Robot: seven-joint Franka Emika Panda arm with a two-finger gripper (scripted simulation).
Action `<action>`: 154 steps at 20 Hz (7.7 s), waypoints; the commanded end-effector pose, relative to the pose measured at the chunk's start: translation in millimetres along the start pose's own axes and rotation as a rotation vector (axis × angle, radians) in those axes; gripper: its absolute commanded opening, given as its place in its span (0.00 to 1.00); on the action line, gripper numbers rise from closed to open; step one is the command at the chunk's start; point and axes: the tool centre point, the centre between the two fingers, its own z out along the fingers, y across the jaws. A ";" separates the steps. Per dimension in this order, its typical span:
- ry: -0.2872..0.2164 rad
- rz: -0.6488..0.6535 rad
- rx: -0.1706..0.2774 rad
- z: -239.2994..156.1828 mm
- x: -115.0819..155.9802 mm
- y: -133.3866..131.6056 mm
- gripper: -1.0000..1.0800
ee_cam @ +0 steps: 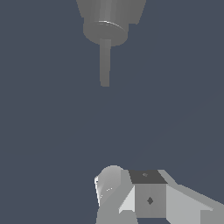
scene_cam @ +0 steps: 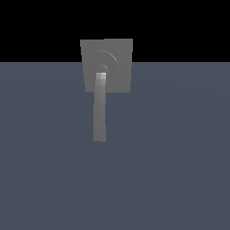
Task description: Turn on the faucet by rotating a designated handle.
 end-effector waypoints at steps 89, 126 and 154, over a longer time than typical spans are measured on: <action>-4.388 -0.752 -0.708 342.7 192.8 -162.8 0.00; -4.665 -0.393 0.074 399.6 171.3 -32.1 0.00; -4.682 -0.393 0.046 379.0 159.3 46.1 0.00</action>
